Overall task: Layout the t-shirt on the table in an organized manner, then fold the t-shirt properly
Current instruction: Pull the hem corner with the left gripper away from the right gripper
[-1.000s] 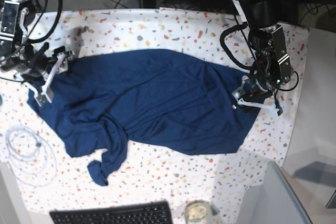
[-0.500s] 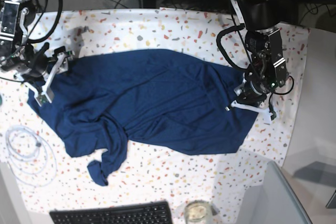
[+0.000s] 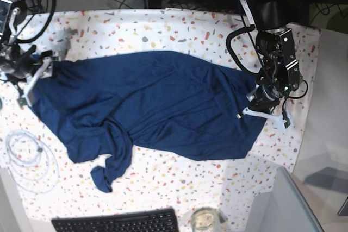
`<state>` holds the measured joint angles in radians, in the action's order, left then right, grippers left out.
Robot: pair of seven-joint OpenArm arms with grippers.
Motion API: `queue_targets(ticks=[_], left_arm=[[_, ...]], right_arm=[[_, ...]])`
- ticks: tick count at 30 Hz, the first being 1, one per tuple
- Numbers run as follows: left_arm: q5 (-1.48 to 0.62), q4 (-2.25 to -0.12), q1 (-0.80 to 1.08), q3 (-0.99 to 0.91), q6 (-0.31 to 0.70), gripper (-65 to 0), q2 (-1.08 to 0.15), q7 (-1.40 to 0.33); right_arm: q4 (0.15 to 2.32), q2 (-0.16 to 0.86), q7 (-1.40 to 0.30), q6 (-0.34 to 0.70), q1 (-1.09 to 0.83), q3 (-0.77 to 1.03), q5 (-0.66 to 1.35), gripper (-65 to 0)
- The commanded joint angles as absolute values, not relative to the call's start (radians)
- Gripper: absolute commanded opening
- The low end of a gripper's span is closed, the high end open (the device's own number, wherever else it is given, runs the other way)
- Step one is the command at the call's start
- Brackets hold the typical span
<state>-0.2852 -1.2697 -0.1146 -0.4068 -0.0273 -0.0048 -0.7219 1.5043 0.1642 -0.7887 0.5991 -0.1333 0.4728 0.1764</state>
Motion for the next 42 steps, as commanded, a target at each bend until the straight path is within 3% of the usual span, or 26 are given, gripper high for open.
queue_targets(ticks=[1,17,22,27,30,34,42], left_arm=[[-0.291,-1.31,-0.116,-0.407,-0.024,-65.0,-0.008,-0.717],[-0.291,-1.768,-0.012,-0.496,-0.024,-65.0,-0.008,-0.997],[-0.291,-1.773,0.025,-0.496,-0.024,-65.0,-0.008,-0.997],[-0.291,-1.773,0.048,-0.496,-0.024,-65.0,-0.008,-0.995],[-0.291,-1.773,0.048,-0.496,-0.024,-65.0,-0.008,-0.995],[-0.291,-1.774,0.045,-0.496,-0.024,-65.0,-0.008,-0.995],[-0.291,-1.778,0.042,-0.496,-0.024,-65.0,-0.008,-0.995]], right_arm=[[1.535,0.173,-0.763,0.601,-0.13,0.492,0.191,-26.0],[1.607,0.213,-0.734,0.599,-0.225,0.556,0.186,-25.4],[1.601,0.277,-0.734,0.599,-0.225,0.549,0.185,-24.5],[1.526,0.334,-0.739,0.601,-0.217,0.545,0.185,-16.7],[1.474,0.343,-0.736,0.61,-0.203,0.545,0.186,-17.1],[1.466,0.334,-0.742,0.698,-0.203,0.547,0.186,-21.2],[1.463,0.317,-0.742,0.698,-0.2,0.547,0.186,-23.9]])
